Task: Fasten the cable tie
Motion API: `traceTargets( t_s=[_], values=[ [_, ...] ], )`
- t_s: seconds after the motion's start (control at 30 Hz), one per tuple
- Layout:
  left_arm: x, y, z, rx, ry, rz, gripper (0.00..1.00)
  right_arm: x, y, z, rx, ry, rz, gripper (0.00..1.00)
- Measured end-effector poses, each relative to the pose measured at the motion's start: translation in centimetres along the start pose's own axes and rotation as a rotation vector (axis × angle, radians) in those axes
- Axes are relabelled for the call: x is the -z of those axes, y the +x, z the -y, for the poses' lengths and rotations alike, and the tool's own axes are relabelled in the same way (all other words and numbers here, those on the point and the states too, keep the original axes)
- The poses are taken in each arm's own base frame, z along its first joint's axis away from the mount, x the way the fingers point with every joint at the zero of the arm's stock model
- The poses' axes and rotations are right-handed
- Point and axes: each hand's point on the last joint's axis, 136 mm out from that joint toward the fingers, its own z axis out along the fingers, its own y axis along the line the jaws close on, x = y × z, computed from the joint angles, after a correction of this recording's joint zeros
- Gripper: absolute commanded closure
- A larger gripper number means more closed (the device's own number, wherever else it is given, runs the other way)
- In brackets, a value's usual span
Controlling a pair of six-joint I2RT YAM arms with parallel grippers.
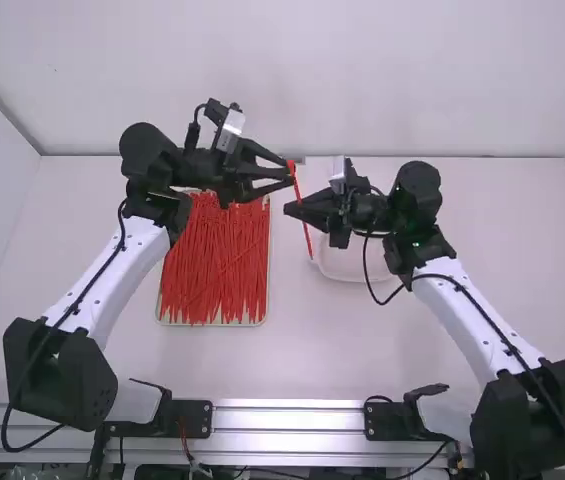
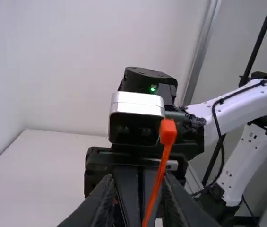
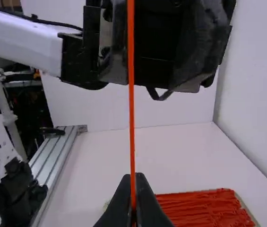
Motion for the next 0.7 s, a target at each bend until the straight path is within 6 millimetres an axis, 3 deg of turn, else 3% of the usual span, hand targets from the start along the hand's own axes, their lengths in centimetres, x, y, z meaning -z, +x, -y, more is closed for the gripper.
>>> traceTargets(
  t_s=[0.7],
  values=[
    [0.1, -1.5, -0.4, -0.003, -0.045, 0.054, 0.79, 0.1, -1.0, 1.5, -0.006, 0.088, 0.032, 1.0]
  ],
)
